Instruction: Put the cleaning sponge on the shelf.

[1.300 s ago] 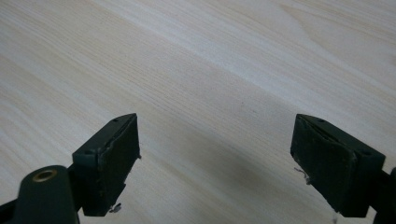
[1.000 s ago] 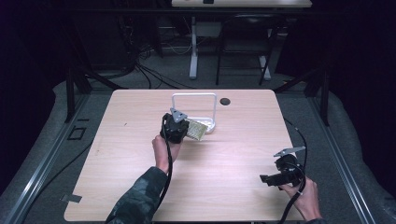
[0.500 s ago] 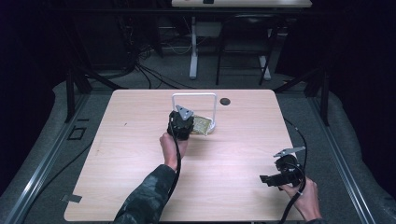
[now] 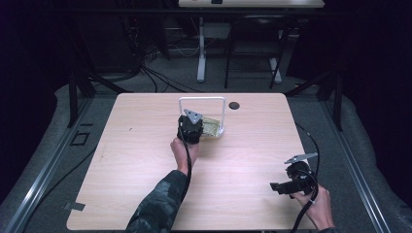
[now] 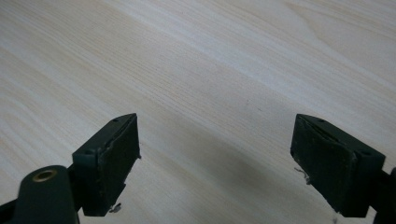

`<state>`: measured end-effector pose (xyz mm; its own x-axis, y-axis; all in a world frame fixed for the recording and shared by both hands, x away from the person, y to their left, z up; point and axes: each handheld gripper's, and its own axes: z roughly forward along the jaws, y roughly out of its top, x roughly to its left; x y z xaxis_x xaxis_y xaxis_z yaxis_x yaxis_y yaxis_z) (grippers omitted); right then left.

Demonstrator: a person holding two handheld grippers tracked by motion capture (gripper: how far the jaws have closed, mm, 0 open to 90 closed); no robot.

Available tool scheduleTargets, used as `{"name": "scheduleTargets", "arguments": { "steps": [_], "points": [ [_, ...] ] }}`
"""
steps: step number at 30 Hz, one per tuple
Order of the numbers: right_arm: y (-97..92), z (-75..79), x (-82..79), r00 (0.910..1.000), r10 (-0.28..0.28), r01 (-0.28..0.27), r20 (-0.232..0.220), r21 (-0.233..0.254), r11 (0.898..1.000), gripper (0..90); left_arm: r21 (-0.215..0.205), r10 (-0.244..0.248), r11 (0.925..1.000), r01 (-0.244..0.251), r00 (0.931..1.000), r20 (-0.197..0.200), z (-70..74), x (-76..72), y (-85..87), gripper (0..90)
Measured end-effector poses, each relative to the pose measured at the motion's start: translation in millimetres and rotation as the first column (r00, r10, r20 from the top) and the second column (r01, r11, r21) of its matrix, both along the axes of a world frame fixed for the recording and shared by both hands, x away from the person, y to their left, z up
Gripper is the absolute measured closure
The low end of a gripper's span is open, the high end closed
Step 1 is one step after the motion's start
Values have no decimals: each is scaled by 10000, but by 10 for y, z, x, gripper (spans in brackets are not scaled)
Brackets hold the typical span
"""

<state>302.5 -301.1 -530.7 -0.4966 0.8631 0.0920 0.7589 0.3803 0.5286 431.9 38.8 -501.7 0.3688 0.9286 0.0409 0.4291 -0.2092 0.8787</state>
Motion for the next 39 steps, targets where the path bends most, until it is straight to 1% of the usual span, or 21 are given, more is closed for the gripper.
{"name": "scheduleTargets", "arguments": {
  "steps": [1, 2, 3, 5, 12, 14, 25, 32, 36, 38, 39],
  "points": [
    [3, 5, -2, 10000, -3, 3, -44, -40, 10000, 150, -58, 38, 10000, -37, 10000, 82, -7, 9, -20, 900],
    [3, 5, -2, 10000, -3, 3, -44, -40, 10000, 150, -58, 38, 10000, -37, 10000, 82, -7, 9, -20, 900],
    [10, 4, -7, 10000, -21, 21, -39, 110, 9999, 150, -63, 30, 10000, -29, 10000, 46, -18, 21, -34, 900],
    [-1, 0, -6, 10000, 25, -25, 21, 23, 10000, 150, -60, 99, 9999, -98, 9999, 39, -38, 35, -44, 900],
    [-21, 1, -17, 9999, -109, 110, -47, 164, 9998, 150, -165, 347, 9993, -346, 9994, 84, -92, 74, -49, 900],
    [-25, 2, -18, 10000, -59, 59, -22, 90, 9999, 150, -237, 433, 9988, -431, 9990, 120, -103, 87, -55, 900],
    [-7, 5, -26, 10000, 28, -27, -36, 85, 10000, 150, -188, 544, 9983, -543, 9985, 51, -194, 194, -103, 900],
    [-8, 6, -36, 10000, 18, -18, -12, 71, 10000, 150, -113, 612, 9981, -609, 9979, 198, -235, 239, -141, 900],
    [-9, 5, -39, 10000, 36, -36, -2, 60, 10000, 150, -141, 673, 9976, -671, 9977, 121, -276, 261, -153, 900],
    [-12, 6, -45, 10000, 30, -30, -11, 60, 10000, 149, -178, 743, 9971, -742, 9972, 65, -320, 285, -167, 900],
    [-10, 6, -49, 10000, -11, 11, -30, 112, 9999, 150, -104, 730, 9973, -729, 9973, 45, -333, 294, -172, 900]
  ]
}}
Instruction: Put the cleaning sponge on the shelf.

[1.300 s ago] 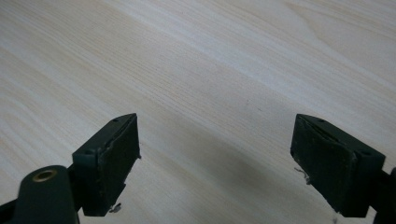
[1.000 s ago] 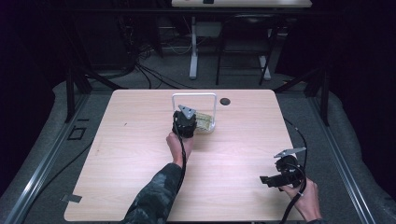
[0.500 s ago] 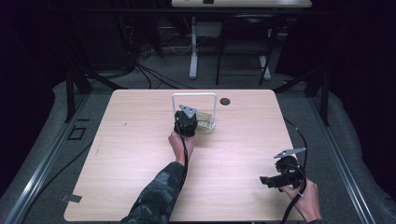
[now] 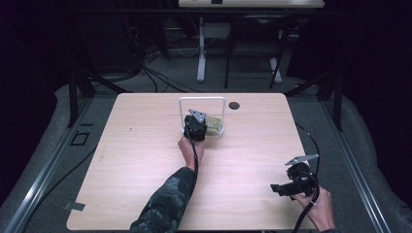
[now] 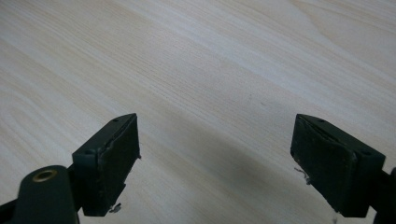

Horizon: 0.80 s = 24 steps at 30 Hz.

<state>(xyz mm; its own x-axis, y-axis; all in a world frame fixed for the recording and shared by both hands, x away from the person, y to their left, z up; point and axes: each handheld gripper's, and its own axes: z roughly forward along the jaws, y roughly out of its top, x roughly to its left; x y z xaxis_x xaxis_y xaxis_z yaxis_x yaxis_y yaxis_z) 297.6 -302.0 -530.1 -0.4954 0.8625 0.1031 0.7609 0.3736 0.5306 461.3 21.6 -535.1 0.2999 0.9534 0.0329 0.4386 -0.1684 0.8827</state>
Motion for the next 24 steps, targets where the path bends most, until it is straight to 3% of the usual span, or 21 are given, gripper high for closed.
{"name": "scheduleTargets", "arguments": {
  "steps": [7, 19, 24],
  "points": [
    [-13, -2, -9, 10000, 9, -9, 19, -34, 10000, 149, -75, 79, 9999, -80, 9999, -143, -86, 20, -38, 900],
    [-3, 1, 1, 10000, 92, -93, -30, -111, 9999, 150, -102, 163, 9998, -172, 9965, -823, -253, 38, -14, 899],
    [-8, -2, -6, 10000, 73, -73, 22, -52, 10000, 150, -129, 151, 9998, -163, 9961, -871, -274, 33, -14, 889]
  ]
}}
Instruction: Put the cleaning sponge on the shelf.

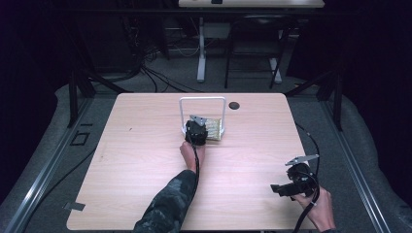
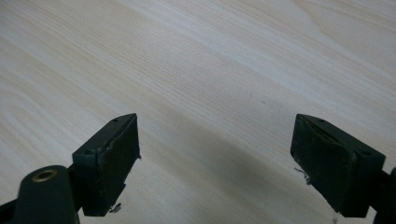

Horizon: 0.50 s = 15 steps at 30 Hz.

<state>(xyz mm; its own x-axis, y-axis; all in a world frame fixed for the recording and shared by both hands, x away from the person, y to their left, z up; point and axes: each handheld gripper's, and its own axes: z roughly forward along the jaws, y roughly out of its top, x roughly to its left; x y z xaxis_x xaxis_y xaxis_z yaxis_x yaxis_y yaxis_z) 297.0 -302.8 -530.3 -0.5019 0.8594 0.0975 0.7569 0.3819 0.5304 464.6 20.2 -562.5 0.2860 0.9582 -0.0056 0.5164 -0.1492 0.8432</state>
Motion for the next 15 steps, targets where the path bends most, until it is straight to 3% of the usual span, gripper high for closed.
{"name": "scheduleTargets", "arguments": {
  "steps": [7, 12, 15],
  "points": [
    [-5, 12, -14, 10000, -56, 56, -39, -21, 10000, 150, -51, -3, 10000, 3, 10000, 85, 57, -19, 5, 720],
    [-7, 8, -21, 10000, -44, 44, 7, -51, 10000, 149, -122, -122, 9999, 121, 9998, -140, 111, -30, 31, 551],
    [-16, 21, -34, 10000, -100, 100, 2, -68, 9999, 149, -206, -501, 9986, 494, 9981, -358, 180, -59, 63, 459]
  ]
}}
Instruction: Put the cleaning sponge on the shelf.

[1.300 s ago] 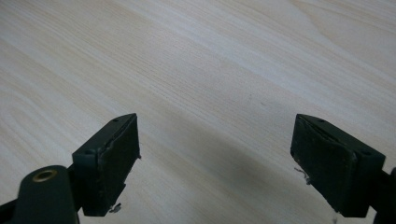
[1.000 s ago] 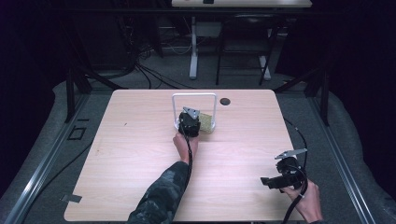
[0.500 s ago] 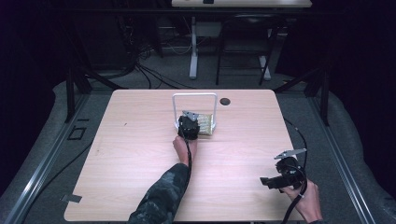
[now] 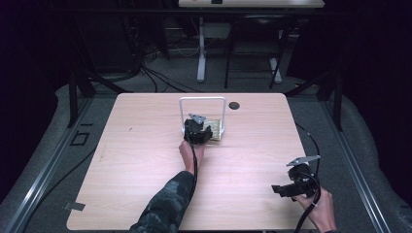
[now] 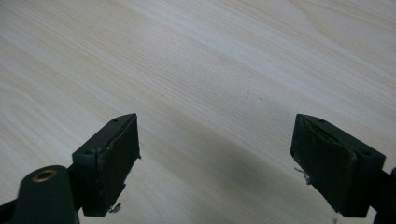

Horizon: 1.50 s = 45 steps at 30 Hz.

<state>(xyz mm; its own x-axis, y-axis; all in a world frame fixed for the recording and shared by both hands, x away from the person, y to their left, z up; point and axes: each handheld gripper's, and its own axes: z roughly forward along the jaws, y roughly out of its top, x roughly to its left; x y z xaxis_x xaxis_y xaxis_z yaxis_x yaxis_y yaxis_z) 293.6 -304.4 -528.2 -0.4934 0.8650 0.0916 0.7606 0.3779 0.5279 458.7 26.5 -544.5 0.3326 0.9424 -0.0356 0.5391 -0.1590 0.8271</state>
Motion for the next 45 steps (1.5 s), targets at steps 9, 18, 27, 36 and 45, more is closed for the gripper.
{"name": "scheduleTargets", "arguments": {
  "steps": [9, 18, 27, 36, 45],
  "points": [
    [-14, 2, -17, 10000, -36, 35, 53, 18, 10000, 148, 213, -1044, 9943, 1043, 9945, 76, 211, -145, 21, 299],
    [0, 9, -20, 10000, -83, 83, 49, 4, 10000, 146, 461, -1552, 9862, 1589, 9850, -757, 288, -230, 161, 164],
    [11, 17, -27, 10000, -45, 46, 69, -39, 10000, 146, 451, -1860, 9803, 1922, 9758, -1153, 442, -278, 341, 104],
    [40, 36, -38, 10000, 4, -4, 97, 43, 10000, 143, 539, -2192, 9714, 2312, 9606, -1709, 629, -342, 582, 8],
    [28, 49, -46, 9999, 11, -12, 163, 31, 10000, 138, 231, -2407, 9684, 2484, 9546, -1756, 817, -467, 902, 3]
  ]
}}
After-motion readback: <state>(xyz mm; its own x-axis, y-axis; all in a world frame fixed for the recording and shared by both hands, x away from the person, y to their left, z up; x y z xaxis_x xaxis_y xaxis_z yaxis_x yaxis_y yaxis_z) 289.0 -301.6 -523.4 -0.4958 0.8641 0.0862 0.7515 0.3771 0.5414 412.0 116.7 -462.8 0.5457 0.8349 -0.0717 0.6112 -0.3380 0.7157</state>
